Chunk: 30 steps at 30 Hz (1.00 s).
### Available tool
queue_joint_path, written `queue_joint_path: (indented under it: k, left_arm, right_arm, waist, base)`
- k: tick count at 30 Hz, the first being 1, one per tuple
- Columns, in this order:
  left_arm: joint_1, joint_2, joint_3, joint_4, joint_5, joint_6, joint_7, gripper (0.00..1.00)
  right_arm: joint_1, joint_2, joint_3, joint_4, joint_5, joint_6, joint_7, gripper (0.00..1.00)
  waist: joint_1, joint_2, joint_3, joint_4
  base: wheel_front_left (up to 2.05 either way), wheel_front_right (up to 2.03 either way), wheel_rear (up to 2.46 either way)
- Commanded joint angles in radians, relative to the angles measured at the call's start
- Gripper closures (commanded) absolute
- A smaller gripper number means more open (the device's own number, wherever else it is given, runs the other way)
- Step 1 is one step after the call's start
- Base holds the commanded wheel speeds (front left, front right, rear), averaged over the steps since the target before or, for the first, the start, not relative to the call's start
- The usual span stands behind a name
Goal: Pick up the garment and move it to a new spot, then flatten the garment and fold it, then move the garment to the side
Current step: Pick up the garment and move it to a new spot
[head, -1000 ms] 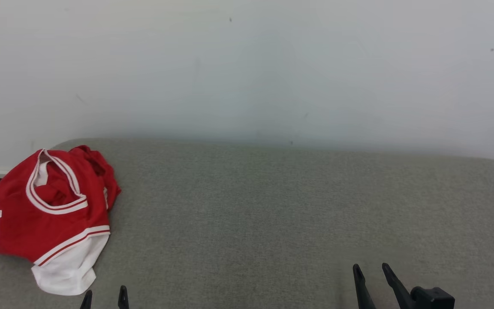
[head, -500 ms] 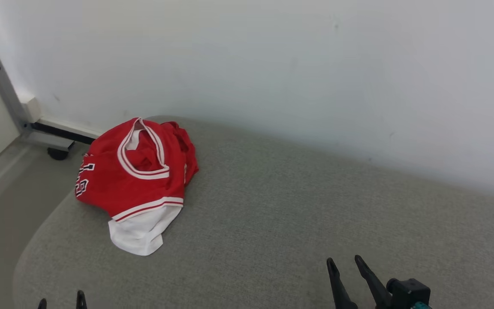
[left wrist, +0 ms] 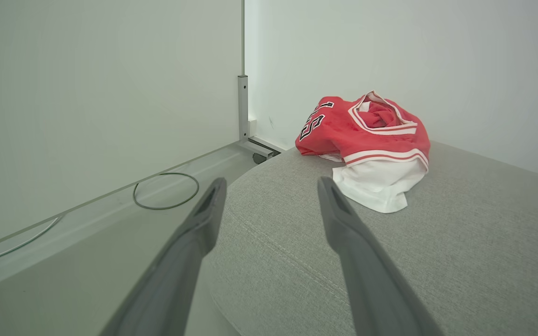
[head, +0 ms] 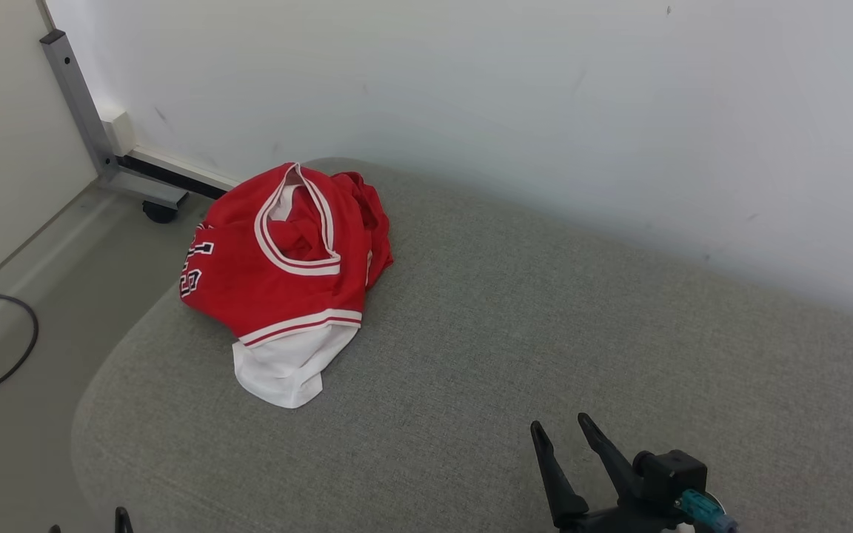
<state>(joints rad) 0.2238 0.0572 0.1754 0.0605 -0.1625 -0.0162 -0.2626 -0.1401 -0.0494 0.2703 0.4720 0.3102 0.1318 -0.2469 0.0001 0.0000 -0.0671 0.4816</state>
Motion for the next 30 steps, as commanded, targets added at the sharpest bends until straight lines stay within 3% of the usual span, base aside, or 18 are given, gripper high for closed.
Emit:
queue_joint_path:
  k: [1, 6, 10, 20, 25, 30]
  left_arm:
    - [0.007, -0.003, -0.003, -0.007, 0.000, 0.007, -0.004, 0.00]
    - [-0.002, -0.006, -0.021, 0.004, -0.005, 0.013, -0.004, 0.00]
    - [-0.063, -0.005, -0.057, 0.055, -0.019, -0.019, -0.001, 0.00]
    - [-0.491, 0.047, -0.115, 0.392, -0.126, -0.098, 0.174, 0.00]
    - [-0.677, 0.097, -0.151, 0.564, -0.167, -0.110, 0.246, 0.00]
    - [-0.811, 0.109, -0.170, 0.686, -0.235, -0.116, 0.313, 0.00]
  right_arm:
    - [-0.006, -0.002, 0.004, 0.008, 0.007, -0.002, -0.007, 0.00]
    - [-0.014, -0.001, 0.009, 0.022, 0.012, -0.002, -0.011, 0.00]
    - [-0.005, -0.001, -0.007, 0.025, -0.002, -0.002, -0.015, 0.00]
    - [0.053, -0.002, -0.057, -0.054, -0.083, -0.002, 0.024, 0.00]
    - [0.117, -0.005, -0.099, -0.213, -0.176, -0.002, 0.114, 0.00]
    - [0.183, -0.048, -0.127, -0.423, -0.220, -0.002, 0.222, 0.00]
  waist:
    - [-0.0001, 0.0000, 0.004, 0.003]
    - [-0.0001, 0.0000, 0.002, 0.001]
    - [-0.0001, 0.0000, 0.006, 0.001]
    - [-0.0001, 0.0000, 0.058, -0.006]
    - [-0.0001, 0.0000, 0.142, -0.062]
    - [-0.0001, 0.0000, 0.252, -0.133]
  base:
    - [0.00, 0.00, 0.00]
    - [0.00, 0.00, 0.00]
    - [0.00, 0.00, 0.00]
    - [0.00, 0.00, 0.00]
    - [0.00, 0.00, 0.00]
    - [0.00, 0.00, 0.00]
